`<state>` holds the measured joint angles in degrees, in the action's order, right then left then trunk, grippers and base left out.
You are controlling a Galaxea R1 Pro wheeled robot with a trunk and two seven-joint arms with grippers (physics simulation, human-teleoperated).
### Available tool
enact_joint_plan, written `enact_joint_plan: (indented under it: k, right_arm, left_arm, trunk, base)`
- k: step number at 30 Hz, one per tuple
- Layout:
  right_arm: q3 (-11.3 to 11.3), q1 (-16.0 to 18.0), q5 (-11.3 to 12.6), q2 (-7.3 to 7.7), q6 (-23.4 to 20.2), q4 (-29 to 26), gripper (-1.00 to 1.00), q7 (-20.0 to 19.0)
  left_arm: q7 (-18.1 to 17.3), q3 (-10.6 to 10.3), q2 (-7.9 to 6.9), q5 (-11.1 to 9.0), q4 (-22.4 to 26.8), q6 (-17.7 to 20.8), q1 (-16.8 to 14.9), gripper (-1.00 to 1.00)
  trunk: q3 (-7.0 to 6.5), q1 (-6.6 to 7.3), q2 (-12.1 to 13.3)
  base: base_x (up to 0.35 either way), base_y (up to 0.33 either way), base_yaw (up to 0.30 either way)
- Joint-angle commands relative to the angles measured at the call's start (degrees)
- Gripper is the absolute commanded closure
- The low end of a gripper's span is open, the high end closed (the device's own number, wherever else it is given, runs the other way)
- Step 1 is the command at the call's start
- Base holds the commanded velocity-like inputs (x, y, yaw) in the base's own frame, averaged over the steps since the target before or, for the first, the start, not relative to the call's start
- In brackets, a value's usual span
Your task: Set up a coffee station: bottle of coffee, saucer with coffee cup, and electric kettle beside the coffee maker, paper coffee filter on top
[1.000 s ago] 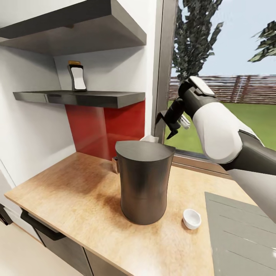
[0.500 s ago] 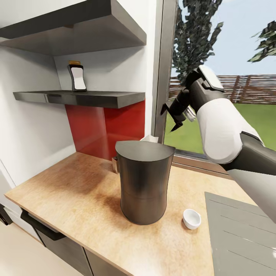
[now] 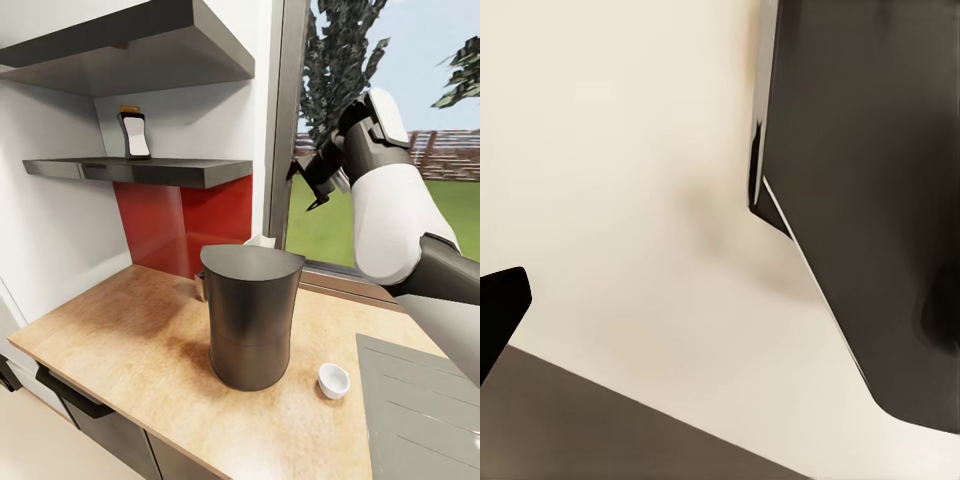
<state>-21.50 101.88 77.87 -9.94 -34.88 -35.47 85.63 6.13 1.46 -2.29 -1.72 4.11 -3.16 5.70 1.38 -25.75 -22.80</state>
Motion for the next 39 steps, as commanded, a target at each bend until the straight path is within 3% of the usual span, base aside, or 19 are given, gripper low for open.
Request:
enact_joint_plan:
  k: [1, 6, 18, 21, 24, 30, 39]
  right_arm:
    - [-0.30, 0.07, 0.09, -0.06, -1.90, -0.22, -1.00, 0.22]
    - [-0.33, 0.07, 0.09, -0.06, -6.89, -0.34, -1.00, 0.08]
    - [-0.25, -0.01, 0.09, -0.06, -8.10, 0.14, -1.00, -0.02]
    - [-0.22, -0.02, 0.09, -0.06, -12.07, -0.10, -1.00, -0.01]
    - [-0.21, -0.02, 0.09, -0.06, -13.37, -0.22, -1.00, -0.02]
    - [-0.21, -0.02, 0.09, -0.06, -13.79, -0.44, -1.00, -0.02]
    - [-0.21, -0.02, 0.09, -0.06, -13.83, -1.94, -1.00, -0.03]
  left_arm:
    - [0.03, 0.12, 0.01, -0.20, 0.14, -0.20, 0.02, -1.00]
    - [0.05, 0.12, 0.01, -0.21, 0.23, -0.32, -0.05, -1.00]
    - [0.11, 0.12, 0.13, -0.28, 0.63, -0.27, -0.07, -1.00]
    - [0.08, 0.12, 0.18, -0.23, 0.71, -0.27, -0.07, -1.00]
    - [0.05, 0.07, 0.17, -0.22, 0.72, -0.27, -0.07, -1.00]
    - [0.03, 0.04, 0.18, -0.21, 0.72, -0.27, -0.07, -1.00]
    - [0.03, 0.03, 0.18, -0.21, 0.72, -0.28, -0.07, -1.00]
  trunk:
    - [0.12, -0.04, -0.12]
    - [0.12, -0.04, -0.12]
    - [0.12, -0.04, -0.12]
    - [0.12, -0.04, -0.12]
    - [0.12, -0.04, -0.12]
    - [0.13, -0.04, -0.12]
    - [0.30, -0.04, -0.12]
  base:
    - [0.000, 0.000, 0.000]
    - [0.000, 0.000, 0.000]
    - [-0.152, 0.122, 0.000]
    - [-0.236, 0.232, 0.000]
    - [-0.213, 0.237, 0.000]
    - [-0.196, 0.218, 0.052]
    - [-0.087, 0.086, 0.254]
